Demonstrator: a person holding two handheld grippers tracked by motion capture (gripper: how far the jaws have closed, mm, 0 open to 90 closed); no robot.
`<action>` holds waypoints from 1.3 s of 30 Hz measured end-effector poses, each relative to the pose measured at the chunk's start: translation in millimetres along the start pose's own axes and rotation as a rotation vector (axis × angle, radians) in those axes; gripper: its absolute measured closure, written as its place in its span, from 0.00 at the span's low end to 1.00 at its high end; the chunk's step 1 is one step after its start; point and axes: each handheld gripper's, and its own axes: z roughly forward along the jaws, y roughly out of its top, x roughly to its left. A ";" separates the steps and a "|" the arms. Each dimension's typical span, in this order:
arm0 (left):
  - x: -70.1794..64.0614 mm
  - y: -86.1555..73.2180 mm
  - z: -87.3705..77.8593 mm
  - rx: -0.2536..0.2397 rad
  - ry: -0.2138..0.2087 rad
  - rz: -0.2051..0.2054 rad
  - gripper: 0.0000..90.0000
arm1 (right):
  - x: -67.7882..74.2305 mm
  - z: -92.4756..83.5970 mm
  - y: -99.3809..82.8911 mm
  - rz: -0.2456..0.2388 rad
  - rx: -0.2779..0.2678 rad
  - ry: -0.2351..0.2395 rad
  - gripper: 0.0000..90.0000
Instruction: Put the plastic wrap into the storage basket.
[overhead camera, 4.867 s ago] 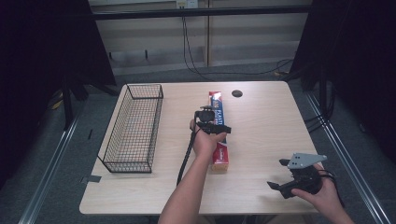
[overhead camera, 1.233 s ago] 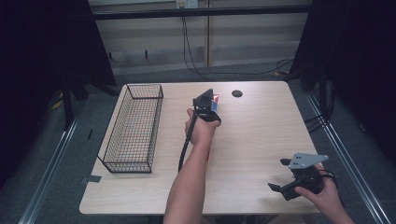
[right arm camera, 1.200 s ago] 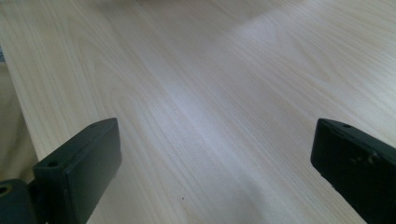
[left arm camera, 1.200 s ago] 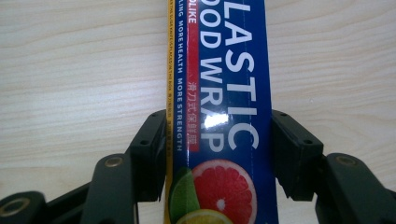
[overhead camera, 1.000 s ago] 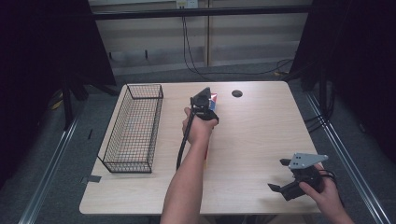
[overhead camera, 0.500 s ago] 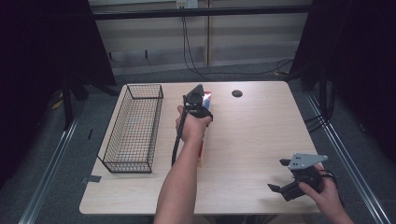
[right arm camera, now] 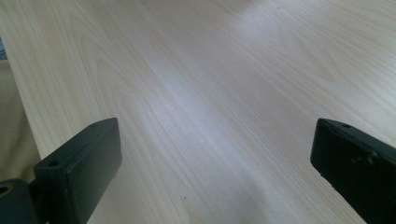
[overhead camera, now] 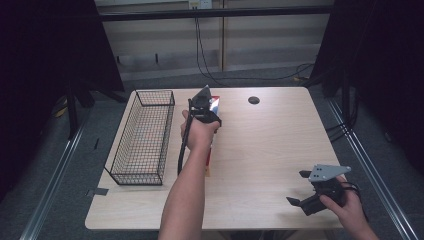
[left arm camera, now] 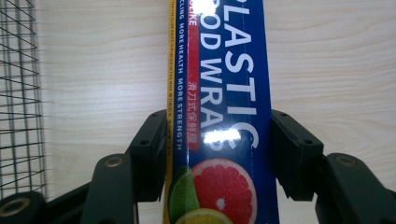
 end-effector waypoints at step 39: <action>33.3 4.9 -40.1 0.000 0.025 -0.015 0.49 | 0.9 0.2 0.7 -0.005 0.005 0.005 0.02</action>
